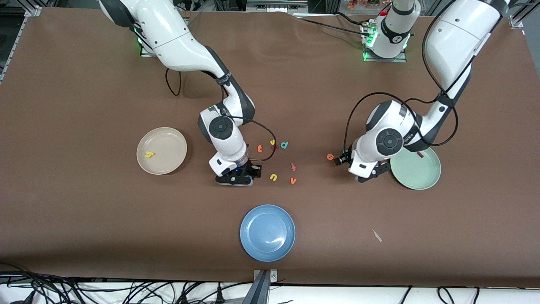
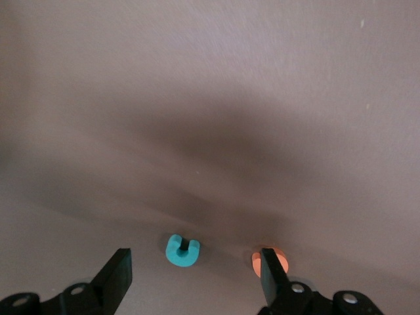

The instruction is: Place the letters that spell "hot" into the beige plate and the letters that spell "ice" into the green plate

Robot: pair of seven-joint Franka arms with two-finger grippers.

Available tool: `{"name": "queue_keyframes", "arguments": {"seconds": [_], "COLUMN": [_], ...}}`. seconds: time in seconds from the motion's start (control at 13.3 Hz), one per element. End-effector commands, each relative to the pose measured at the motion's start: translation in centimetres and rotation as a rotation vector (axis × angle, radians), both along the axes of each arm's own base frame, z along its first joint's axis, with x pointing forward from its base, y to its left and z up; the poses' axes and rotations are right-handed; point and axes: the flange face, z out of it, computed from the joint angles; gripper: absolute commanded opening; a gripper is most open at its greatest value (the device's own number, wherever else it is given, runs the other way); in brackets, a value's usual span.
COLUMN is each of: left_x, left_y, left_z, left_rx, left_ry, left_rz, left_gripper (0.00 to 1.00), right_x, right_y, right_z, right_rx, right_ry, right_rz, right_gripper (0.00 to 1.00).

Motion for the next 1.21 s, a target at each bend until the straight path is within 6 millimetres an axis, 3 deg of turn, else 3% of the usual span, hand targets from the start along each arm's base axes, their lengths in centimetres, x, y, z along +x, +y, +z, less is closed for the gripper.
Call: {"name": "queue_keyframes", "arguments": {"seconds": [0.0,0.23,0.53,0.68,0.83,0.9,1.05,1.13], "left_x": [-0.1,-1.4,-2.2,-2.5,-2.3,-2.3,-2.1,-2.1], "left_y": [-0.3,-0.3,-0.9,-0.9,-0.3,-0.1,0.6,0.6], "left_z": [-0.8,-2.0,-2.7,-3.3,-3.4,-3.6,-3.7,-3.8], "left_rx": [0.002,-0.012,-0.012,-0.014,-0.024,-0.024,-0.006,-0.004], "left_ry": [-0.010,0.018,0.032,0.042,0.043,0.045,0.034,0.036], "left_rz": [-0.109,-0.210,-0.238,-0.241,-0.267,-0.268,-0.294,-0.298], "left_gripper": [0.85,0.76,0.70,0.55,0.50,0.50,0.50,0.48], "right_x": [0.1,0.2,-0.6,-1.1,-1.3,-1.4,-1.5,-1.2], "right_y": [-0.9,-1.9,-5.1,-6.3,-7.1,-6.9,-5.2,-4.3], "right_z": [-0.3,0.4,3.8,5.0,5.5,5.5,5.2,5.3], "right_rx": [-0.024,-0.028,-0.049,-0.050,-0.052,-0.047,-0.027,-0.020], "right_ry": [-0.003,0.004,0.038,0.041,0.044,0.046,0.042,0.030], "right_rz": [0.013,0.002,0.034,0.052,0.058,0.052,0.034,0.040], "right_gripper": [0.35,0.34,0.34,0.34,0.34,0.38,0.56,0.58]}}
